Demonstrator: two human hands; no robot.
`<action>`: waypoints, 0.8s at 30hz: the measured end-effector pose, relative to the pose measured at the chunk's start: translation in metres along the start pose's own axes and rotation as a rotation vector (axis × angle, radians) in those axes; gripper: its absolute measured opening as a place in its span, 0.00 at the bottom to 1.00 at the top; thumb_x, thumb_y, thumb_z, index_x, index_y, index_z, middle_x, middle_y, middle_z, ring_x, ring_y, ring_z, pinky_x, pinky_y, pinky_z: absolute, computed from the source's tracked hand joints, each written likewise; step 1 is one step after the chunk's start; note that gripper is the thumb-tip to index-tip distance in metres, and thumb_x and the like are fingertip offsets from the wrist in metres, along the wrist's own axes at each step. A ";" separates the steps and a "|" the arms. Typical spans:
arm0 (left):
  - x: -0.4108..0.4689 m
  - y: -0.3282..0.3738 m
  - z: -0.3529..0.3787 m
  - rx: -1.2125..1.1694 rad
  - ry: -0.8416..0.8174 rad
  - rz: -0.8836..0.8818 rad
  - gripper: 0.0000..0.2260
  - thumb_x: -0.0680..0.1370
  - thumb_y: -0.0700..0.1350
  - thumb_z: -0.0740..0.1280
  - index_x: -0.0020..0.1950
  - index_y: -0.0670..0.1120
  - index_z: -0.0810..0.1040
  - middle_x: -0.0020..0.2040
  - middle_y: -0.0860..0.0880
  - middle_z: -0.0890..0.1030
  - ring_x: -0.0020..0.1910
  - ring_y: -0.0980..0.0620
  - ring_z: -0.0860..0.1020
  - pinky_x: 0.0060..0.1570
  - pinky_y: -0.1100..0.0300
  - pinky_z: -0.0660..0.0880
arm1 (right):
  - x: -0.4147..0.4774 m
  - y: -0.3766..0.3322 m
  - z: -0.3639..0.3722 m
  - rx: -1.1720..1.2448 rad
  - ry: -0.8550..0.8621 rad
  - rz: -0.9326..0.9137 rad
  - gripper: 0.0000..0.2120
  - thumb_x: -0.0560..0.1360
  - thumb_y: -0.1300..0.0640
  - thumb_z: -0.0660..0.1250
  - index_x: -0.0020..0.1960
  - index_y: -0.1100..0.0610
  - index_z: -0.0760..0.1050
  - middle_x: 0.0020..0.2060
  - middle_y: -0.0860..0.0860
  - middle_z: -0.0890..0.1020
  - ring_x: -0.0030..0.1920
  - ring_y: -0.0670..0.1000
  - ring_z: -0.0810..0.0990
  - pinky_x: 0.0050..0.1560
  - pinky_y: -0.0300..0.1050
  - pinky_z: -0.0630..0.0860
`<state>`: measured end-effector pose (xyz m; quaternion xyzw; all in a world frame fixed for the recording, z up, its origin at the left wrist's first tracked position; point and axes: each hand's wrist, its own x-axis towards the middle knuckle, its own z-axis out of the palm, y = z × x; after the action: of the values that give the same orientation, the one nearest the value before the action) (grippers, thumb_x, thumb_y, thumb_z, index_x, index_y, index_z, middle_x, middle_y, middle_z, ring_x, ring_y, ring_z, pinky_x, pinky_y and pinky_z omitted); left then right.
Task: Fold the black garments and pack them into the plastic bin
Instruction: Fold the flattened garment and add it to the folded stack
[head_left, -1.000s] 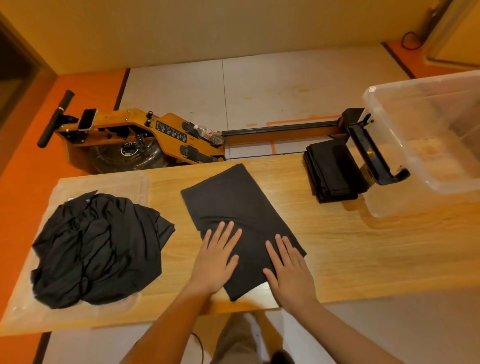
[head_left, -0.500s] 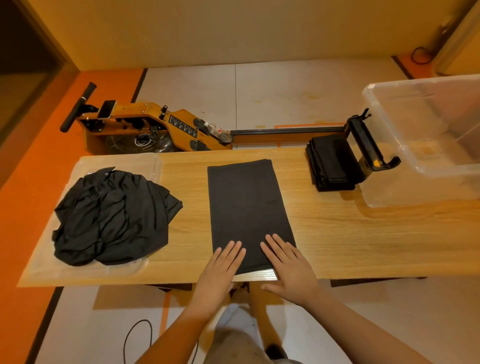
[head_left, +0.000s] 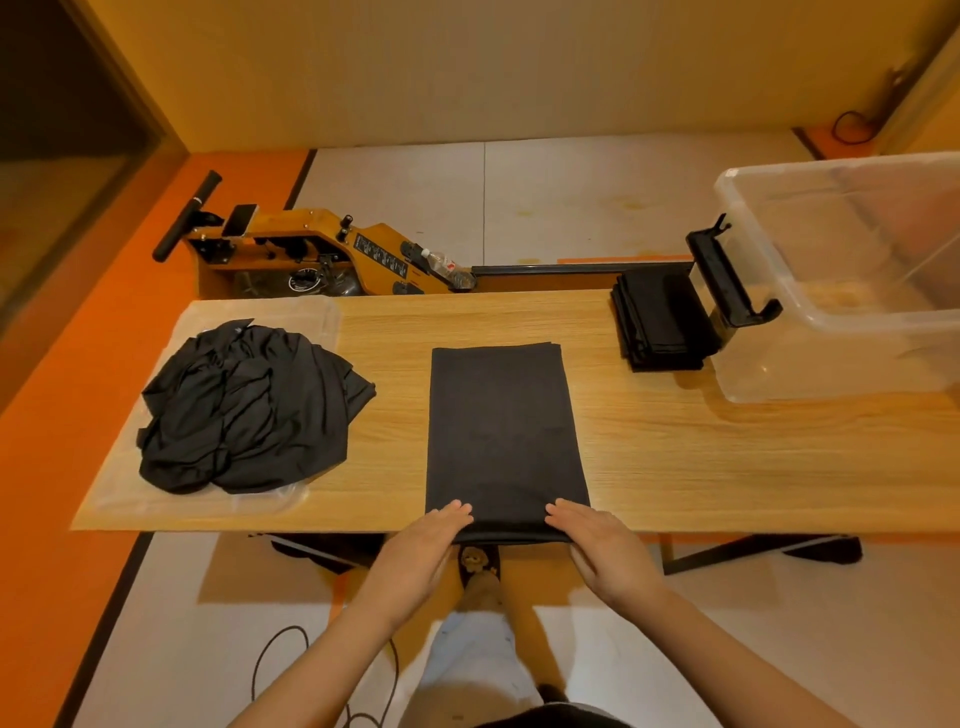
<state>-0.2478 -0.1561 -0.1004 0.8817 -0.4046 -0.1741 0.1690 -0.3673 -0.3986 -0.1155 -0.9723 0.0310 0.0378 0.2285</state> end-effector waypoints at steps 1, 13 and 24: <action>0.000 0.002 -0.003 -0.037 0.021 -0.052 0.19 0.82 0.41 0.59 0.73 0.54 0.66 0.69 0.58 0.70 0.68 0.60 0.69 0.65 0.64 0.68 | -0.002 0.000 -0.002 0.037 0.010 0.025 0.20 0.80 0.58 0.60 0.70 0.48 0.70 0.70 0.44 0.71 0.70 0.46 0.68 0.68 0.35 0.58; 0.044 0.002 -0.067 -0.640 0.211 -0.301 0.08 0.80 0.44 0.64 0.42 0.45 0.77 0.35 0.59 0.78 0.38 0.62 0.77 0.37 0.72 0.70 | 0.047 -0.003 -0.058 0.745 0.152 0.347 0.09 0.77 0.57 0.66 0.38 0.55 0.74 0.32 0.47 0.76 0.36 0.45 0.75 0.41 0.44 0.70; 0.198 -0.054 -0.087 -0.626 0.130 -0.392 0.08 0.81 0.47 0.63 0.43 0.49 0.76 0.36 0.49 0.77 0.39 0.52 0.77 0.37 0.59 0.68 | 0.190 0.045 -0.066 0.578 0.167 0.641 0.07 0.78 0.54 0.64 0.43 0.55 0.75 0.36 0.47 0.78 0.40 0.50 0.77 0.38 0.45 0.71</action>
<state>-0.0526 -0.2622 -0.0810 0.8573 -0.1437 -0.2622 0.4192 -0.1780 -0.4764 -0.0927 -0.8094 0.3590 0.0178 0.4645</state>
